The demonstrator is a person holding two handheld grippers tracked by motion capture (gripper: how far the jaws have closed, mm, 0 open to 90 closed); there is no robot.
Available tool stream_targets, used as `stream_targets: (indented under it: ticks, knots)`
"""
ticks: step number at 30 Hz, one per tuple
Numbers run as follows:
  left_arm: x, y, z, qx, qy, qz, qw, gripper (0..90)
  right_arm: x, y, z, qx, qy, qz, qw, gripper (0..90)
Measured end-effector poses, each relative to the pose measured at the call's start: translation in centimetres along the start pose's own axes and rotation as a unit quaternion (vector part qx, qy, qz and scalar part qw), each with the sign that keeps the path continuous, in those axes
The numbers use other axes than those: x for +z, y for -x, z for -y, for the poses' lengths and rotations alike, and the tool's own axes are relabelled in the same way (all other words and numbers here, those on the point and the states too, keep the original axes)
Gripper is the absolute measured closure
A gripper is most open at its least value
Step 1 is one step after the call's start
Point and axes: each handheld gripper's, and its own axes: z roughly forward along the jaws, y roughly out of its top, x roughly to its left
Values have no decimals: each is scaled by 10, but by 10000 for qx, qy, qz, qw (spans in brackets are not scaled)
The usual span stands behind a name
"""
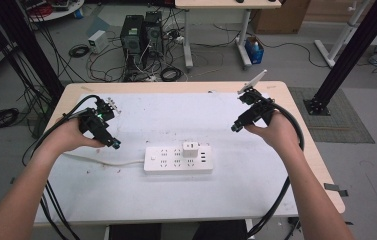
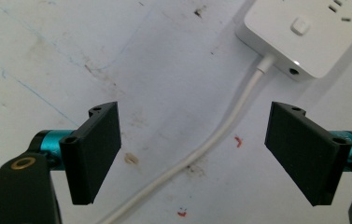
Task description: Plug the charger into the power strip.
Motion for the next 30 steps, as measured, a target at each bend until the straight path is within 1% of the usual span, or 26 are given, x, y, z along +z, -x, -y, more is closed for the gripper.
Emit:
stream_targets:
  ticks: [1, 4, 5, 6, 8, 9, 11, 13, 14, 15, 16, 17, 18, 20, 21, 23, 24, 27, 30]
  knots:
    - [1, -1, -1, -49, 24, -2, 10000, 185, 0, 3, 2, 46, -9, -25, 10000, 223]
    - [2, -2, -4, -33, -83, -45, 10000, 185, 2, 8, 6, 111, -68, 2, 9999, 224]
    - [3, -1, -4, -96, -52, -64, 9999, 185, 2, 9, 7, 111, -56, -25, 9999, 224]
    - [2, -1, -4, -65, -98, -74, 9999, 185, 2, 10, 8, 127, -66, -20, 9999, 223]
    - [3, 0, -5, -66, -89, -76, 9999, 185, 3, 11, 8, 134, -110, -48, 9998, 223]
    - [2, 0, -5, -76, -130, -99, 9998, 185, 3, 11, 8, 129, -98, -66, 9998, 223]
    - [2, 1, -5, -126, -84, -100, 9998, 185, 3, 11, 9, 127, -107, -73, 9998, 223]
    - [2, 0, -5, -102, -105, -113, 9998, 185, 3, 11, 9, 91, -76, -27, 9999, 223]
    - [2, 0, -5, -102, -105, -113, 9998, 185, 3, 11, 9, 113, -77, -9, 9999, 223]
    - [3, 1, -5, -140, -74, -104, 9998, 185, 3, 11, 9, 99, -81, -16, 9999, 223]
    - [3, 1, -5, -125, -104, -96, 9998, 185, 3, 11, 9, 89, -80, -16, 9999, 223]
    - [3, 1, -6, -143, -82, -100, 9998, 185, 3, 11, 9, 97, -87, -20, 9999, 223]
    - [3, 1, -6, -102, -119, -105, 9998, 185, 3, 12, 9, 96, -83, -13, 9999, 223]
    - [3, 2, -6, -142, -74, -109, 9998, 185, 3, 11, 9, 83, -72, -38, 9999, 223]
    - [2, 1, -6, -96, -131, -116, 9998, 185, 4, 11, 9, 85, -79, -41, 9999, 223]
    - [2, 1, -6, -104, -125, -116, 9998, 185, 4, 10, 9, 89, -96, -32, 9999, 223]
    - [1, 1, -6, -46, -174, -115, 9998, 185, 5, 10, 9, 49, -110, -26, 9999, 223]
    - [1, 1, -5, -73, -143, -123, 9998, 185, 6, 8, 9, 37, -129, -22, 9999, 224]
    - [1, 1, -4, -59, -119, -115, 9998, 185, 6, 7, 9, 28, -111, -5, 9999, 223]
